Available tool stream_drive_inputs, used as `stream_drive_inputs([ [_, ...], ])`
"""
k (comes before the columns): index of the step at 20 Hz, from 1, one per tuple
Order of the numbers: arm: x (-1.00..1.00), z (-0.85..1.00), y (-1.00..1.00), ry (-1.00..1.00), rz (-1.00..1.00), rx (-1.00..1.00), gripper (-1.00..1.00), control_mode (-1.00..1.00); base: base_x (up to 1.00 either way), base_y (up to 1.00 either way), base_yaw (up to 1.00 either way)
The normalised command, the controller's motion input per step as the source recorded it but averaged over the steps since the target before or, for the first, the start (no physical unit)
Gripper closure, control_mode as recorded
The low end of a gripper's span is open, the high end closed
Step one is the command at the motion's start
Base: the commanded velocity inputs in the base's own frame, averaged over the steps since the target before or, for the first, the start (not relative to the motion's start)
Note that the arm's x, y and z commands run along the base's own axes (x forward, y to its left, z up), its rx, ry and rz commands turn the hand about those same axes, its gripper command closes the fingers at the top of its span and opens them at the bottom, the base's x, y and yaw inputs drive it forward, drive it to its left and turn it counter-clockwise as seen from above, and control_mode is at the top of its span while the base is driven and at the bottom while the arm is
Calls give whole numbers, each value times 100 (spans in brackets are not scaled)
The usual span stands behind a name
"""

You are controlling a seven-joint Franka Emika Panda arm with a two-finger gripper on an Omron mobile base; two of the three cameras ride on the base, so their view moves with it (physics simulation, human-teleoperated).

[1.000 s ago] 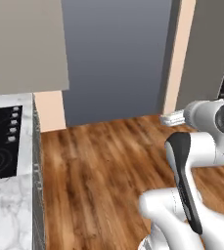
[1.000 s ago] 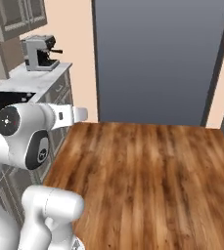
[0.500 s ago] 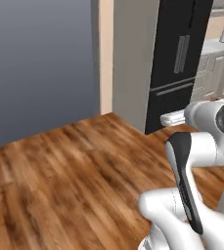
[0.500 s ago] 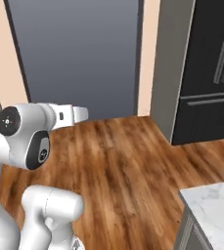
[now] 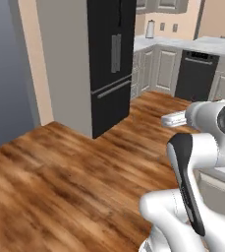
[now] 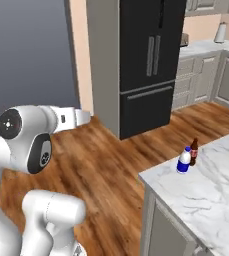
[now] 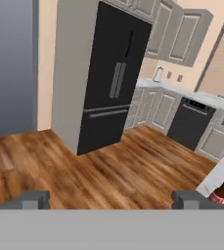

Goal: Pick the bottled water, bottled drink, water bottle from the counter and place them in the open cabinet.

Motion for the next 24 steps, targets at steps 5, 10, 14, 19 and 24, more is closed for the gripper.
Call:
stream_drive_inputs([
  [5,0,0,0,0,0,0,-100,100,19,-8,-52],
  [10,0,0,0,0,0,0,-100,100,41,0,-47],
  [14,0,0,0,0,0,0,-100,100,49,0,-45],
  [19,0,0,0,0,0,0,-100,100,48,-3,-43],
  [24,0,0,0,0,0,0,-100,100,41,1,-39],
])
